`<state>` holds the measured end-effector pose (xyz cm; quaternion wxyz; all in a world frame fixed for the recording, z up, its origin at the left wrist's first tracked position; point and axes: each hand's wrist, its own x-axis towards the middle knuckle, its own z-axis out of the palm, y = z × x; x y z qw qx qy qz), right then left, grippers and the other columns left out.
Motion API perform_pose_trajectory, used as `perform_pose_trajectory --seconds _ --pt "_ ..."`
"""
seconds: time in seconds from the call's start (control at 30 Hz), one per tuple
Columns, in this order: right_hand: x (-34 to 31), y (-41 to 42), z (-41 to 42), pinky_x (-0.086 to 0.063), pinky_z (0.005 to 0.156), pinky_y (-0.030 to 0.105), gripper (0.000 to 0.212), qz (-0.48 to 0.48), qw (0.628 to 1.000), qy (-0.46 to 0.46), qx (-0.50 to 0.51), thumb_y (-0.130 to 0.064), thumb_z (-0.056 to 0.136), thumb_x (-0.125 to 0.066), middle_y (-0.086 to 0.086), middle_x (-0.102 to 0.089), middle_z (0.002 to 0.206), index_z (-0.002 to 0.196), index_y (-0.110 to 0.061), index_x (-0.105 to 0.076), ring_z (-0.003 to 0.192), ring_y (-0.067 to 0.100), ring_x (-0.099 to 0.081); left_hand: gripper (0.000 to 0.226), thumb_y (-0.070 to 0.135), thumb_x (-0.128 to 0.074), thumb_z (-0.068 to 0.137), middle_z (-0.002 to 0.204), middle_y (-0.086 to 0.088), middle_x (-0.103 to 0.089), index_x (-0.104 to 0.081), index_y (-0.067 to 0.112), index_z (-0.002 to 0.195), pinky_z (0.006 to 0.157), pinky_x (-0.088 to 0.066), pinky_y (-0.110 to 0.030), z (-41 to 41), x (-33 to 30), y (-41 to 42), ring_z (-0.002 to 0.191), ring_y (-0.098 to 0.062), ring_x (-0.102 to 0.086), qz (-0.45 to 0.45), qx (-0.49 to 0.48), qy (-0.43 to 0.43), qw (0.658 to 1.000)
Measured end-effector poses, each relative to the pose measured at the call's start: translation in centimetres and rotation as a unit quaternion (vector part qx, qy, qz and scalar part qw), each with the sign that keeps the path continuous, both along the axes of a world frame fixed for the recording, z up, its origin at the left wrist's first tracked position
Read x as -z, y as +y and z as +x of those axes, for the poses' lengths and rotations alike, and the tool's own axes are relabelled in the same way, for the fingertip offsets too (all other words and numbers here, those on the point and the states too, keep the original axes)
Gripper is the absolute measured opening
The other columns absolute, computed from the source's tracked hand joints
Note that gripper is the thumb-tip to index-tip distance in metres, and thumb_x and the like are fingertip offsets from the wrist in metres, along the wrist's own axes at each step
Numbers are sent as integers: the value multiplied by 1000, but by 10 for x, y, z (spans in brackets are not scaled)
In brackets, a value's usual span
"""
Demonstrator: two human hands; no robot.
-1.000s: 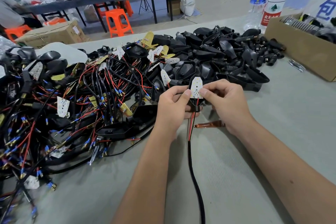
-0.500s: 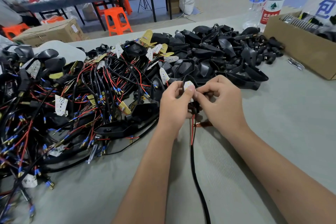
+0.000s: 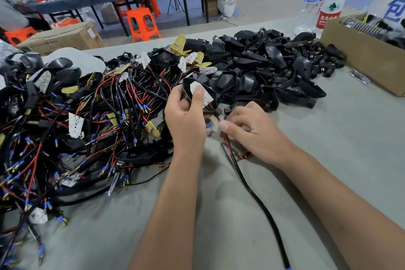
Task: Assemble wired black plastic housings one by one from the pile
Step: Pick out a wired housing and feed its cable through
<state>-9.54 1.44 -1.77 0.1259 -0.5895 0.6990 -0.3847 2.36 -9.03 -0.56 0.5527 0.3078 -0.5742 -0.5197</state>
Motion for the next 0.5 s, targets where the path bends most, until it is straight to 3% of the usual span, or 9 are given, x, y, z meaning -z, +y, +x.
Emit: perform_pose_trajectory --seconds 0.1,0.17,0.3,0.4,0.5 --pt "-5 5 -2 -42 83 27 48 40 997 38 -57 -76 87 -51 -13 -58 83 69 -32 -63 91 10 -49 6 20 -62 102 73 9 -71 -64 15 101 60 -62 -35 6 -3 -5 71 -10 -70 14 -17 27 999" --pt "-9 13 -14 -43 85 29 47 51 996 7 -78 -67 88 -56 -8 -61 87 74 -24 -71 90 10 -55 4 17 -62 102 75 8 -72 -62 14 100 61 -62 -33 11 -4 -11 75 -12 -72 27 -36 43 998" --pt "-17 25 -32 -44 92 33 6 119 987 -28 -105 -36 85 -83 -9 -64 103 86 -34 -77 102 9 -55 9 16 -62 102 70 15 -67 -58 14 95 65 -63 -36 21 -5 -22 73 -3 -67 40 -61 53 996" --pt "-17 27 -34 -45 89 27 19 153 980 -25 -122 -32 76 -90 -10 -61 109 87 -41 -77 109 13 -52 11 16 -62 101 71 13 -66 -58 18 91 63 -63 -36 24 -6 -24 74 -4 -67 45 -72 62 994" --pt "-16 25 -32 -48 87 33 17 142 983 -35 -113 -28 76 -90 -12 -60 105 82 -39 -78 103 17 -56 11 16 -62 101 75 8 -68 -60 18 90 61 -62 -36 25 -7 -24 74 -6 -67 55 -86 70 992"
